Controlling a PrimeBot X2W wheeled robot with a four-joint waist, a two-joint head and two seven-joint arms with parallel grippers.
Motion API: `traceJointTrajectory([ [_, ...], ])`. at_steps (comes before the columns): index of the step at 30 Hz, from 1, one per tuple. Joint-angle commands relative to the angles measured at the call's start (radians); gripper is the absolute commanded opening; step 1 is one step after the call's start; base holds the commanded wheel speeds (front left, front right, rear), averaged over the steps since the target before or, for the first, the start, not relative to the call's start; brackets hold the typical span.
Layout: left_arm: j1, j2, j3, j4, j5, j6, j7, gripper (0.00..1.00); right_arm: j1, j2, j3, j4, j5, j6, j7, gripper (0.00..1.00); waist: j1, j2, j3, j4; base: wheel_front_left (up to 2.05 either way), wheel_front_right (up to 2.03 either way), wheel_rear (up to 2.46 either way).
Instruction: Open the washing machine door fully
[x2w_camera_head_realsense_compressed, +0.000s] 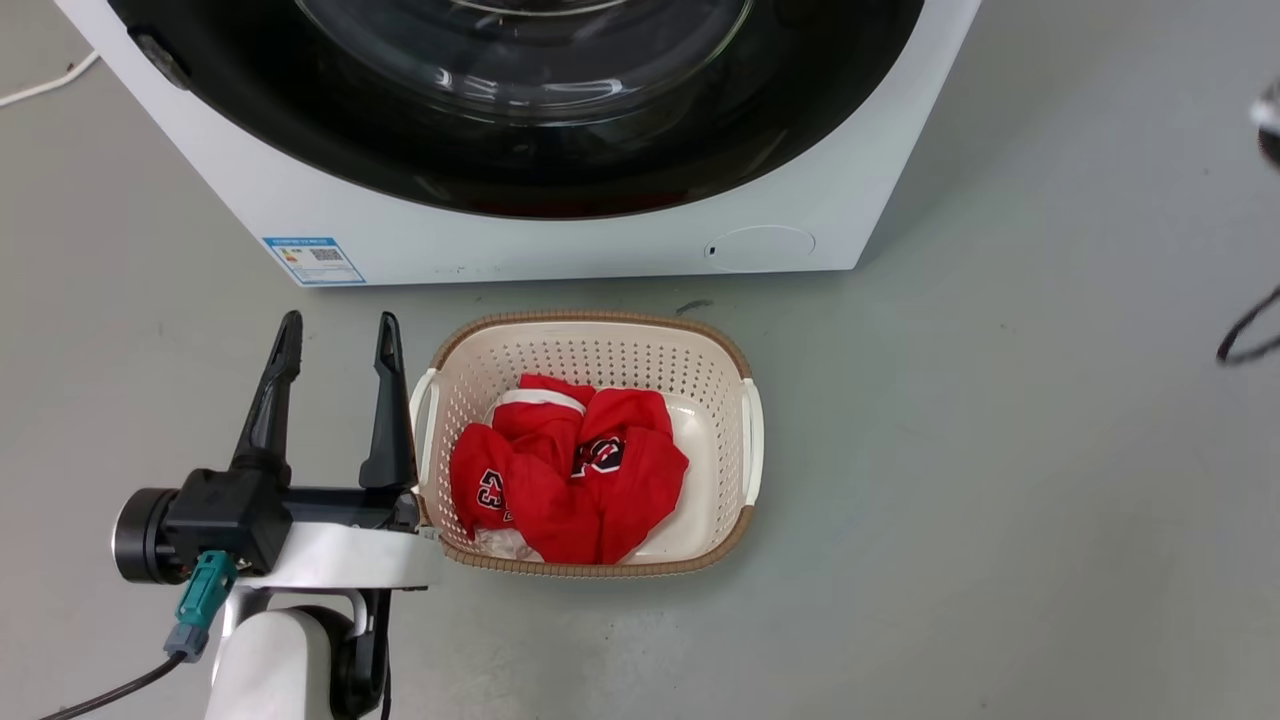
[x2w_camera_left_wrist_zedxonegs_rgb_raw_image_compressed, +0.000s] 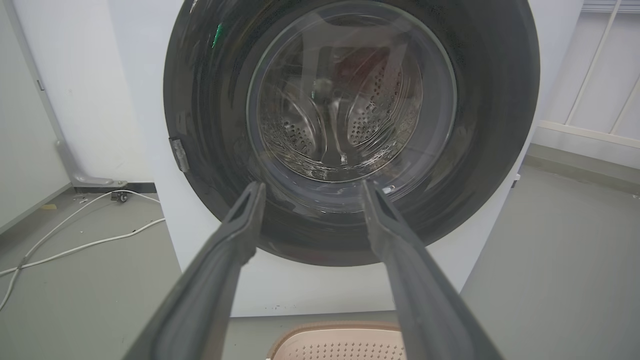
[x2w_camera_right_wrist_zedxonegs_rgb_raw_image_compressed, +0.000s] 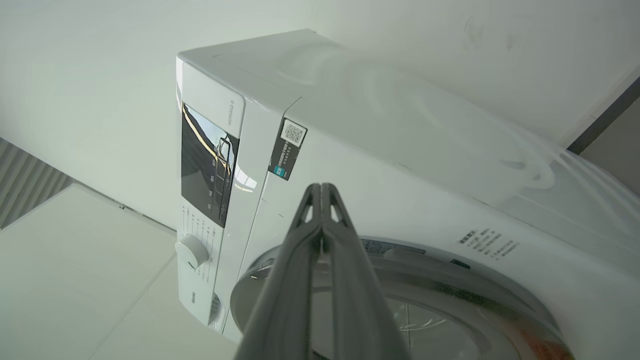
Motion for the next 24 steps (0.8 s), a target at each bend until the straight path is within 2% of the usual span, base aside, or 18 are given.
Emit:
traceJointTrajectory([
  [1, -0.015, 0.001, 0.002, -0.005, 0.007, -0.004, -0.003, 1.00, -0.044, -0.010, 0.014, 0.023, -0.015, 0.000, 0.026, 0.00, -0.0001, 0.0000, 0.008, 0.003, 0.00, 0.00, 0.00],
  [7, -0.035, 0.001, 0.004, -0.017, 0.013, -0.012, -0.003, 1.00, -0.282, -0.021, 0.118, 0.207, -0.104, 0.000, 0.217, 0.00, -0.0001, 0.0000, 0.043, 0.011, 0.00, 0.00, 0.00],
  [12, -0.055, 0.001, 0.006, -0.025, 0.017, -0.014, -0.003, 1.00, -0.427, 0.002, 0.183, 0.318, -0.176, 0.000, 0.337, 0.00, -0.0001, 0.0000, 0.082, 0.018, 0.00, 0.00, 0.00],
  [17, -0.076, 0.001, 0.006, -0.031, 0.013, -0.016, -0.003, 1.00, -0.523, 0.021, 0.223, 0.399, -0.250, 0.000, 0.402, 0.00, -0.0001, 0.0000, 0.120, 0.032, 0.00, 0.00, 0.00],
  [24, -0.101, 0.001, -0.003, -0.042, 0.004, -0.008, -0.003, 1.00, -0.606, 0.041, 0.234, 0.470, -0.326, 0.000, 0.424, 0.00, -0.0001, 0.0000, 0.169, 0.050, 0.00, 0.00, 0.00],
])
